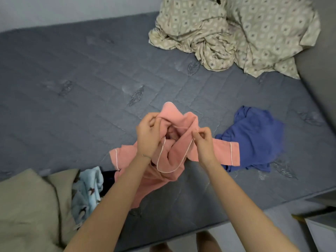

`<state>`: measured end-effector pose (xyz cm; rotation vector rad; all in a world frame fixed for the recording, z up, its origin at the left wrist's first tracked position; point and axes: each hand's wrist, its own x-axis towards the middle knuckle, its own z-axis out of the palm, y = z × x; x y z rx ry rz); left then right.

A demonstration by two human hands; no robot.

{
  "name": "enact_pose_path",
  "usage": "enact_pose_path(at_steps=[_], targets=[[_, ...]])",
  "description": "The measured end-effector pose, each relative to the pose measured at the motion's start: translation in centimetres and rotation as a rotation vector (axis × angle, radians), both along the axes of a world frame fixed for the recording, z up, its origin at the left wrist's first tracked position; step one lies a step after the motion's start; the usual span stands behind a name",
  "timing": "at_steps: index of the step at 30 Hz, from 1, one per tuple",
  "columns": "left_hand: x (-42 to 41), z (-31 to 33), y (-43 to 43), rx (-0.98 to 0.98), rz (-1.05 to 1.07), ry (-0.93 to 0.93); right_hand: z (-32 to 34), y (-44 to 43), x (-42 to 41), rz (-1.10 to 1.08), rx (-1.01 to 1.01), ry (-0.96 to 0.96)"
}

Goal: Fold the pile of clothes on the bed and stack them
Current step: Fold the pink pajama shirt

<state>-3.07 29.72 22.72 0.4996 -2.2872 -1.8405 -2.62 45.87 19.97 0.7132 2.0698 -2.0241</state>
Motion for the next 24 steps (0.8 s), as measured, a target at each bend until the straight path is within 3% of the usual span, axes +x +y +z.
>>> enact_pose_path(at_steps=[11,14,21,24], targets=[[1.8,13.6,-0.8,-0.009,0.293,0.134,16.5,1.3,-4.0,0.201,-0.021,0.301],[3.6,15.4,-0.9,-0.140,0.237,0.086,19.9,1.2,-5.1,0.254,-0.105,0.334],[7.7,14.1,-3.3,-0.487,-0.085,-0.282,22.2,-1.2,-3.8,0.509,-0.205,0.266],[7.9,14.6,-2.5,-0.448,-0.200,-0.136,21.2,-1.9,-2.3,0.574,-0.210,0.206]])
